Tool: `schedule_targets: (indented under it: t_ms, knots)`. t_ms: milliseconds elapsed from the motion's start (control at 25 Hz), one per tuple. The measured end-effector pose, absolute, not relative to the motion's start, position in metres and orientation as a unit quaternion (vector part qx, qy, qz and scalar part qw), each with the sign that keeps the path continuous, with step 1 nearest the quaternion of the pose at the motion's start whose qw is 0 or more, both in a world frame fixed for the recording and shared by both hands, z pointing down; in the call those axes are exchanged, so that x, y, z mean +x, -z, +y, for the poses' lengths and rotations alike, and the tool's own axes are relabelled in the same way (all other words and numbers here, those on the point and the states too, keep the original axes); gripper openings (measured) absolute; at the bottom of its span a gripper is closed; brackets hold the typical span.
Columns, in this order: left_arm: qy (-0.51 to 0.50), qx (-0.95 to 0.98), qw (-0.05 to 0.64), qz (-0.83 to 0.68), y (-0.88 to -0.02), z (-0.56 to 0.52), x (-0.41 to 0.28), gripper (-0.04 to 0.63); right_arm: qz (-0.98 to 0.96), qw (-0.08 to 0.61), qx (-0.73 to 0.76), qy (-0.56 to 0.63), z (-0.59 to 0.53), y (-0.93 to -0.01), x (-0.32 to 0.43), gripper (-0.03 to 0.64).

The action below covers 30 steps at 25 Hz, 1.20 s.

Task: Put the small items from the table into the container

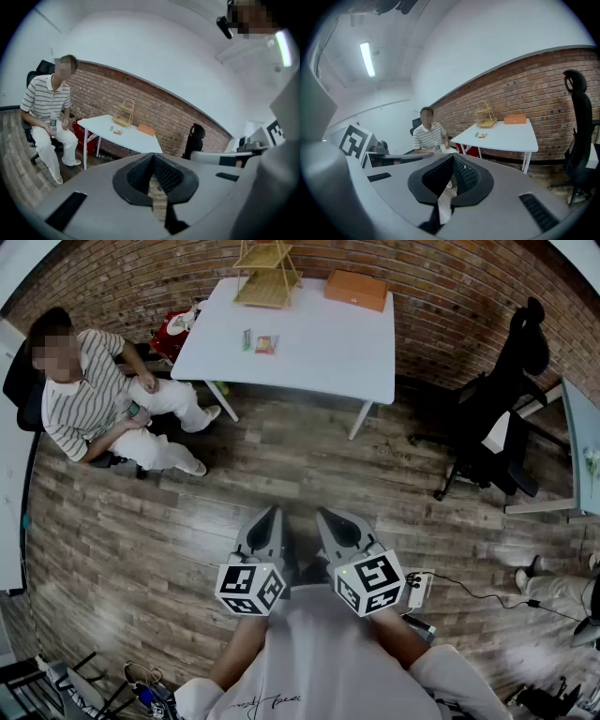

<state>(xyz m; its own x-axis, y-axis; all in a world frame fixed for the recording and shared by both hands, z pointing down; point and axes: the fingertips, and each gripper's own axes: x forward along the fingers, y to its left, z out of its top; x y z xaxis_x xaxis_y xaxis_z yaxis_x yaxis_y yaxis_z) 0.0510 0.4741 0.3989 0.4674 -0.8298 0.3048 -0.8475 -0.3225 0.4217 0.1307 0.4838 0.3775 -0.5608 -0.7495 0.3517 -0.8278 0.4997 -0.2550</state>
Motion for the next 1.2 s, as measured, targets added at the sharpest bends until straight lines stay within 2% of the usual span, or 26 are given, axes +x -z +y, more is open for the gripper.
schedule_targets:
  t_ms: [480,760,1200]
  knots:
    - [-0.018,0.819,0.275,-0.503,-0.399,0.439,0.050,0.011,-0.855,0.104,0.465,-0.203,0.451,-0.381,0.125,0.020]
    - [-0.017,0.827,0.274,-0.491,-0.395,0.412,0.051,0.011,-0.853,0.076,0.467,-0.221,0.424,-0.375,0.124,0.020]
    - [-0.012,0.817,0.283,-0.502,-0.400,0.366,0.012,0.011,-0.856,0.090,0.458,-0.223,0.379,-0.382,0.085,0.021]
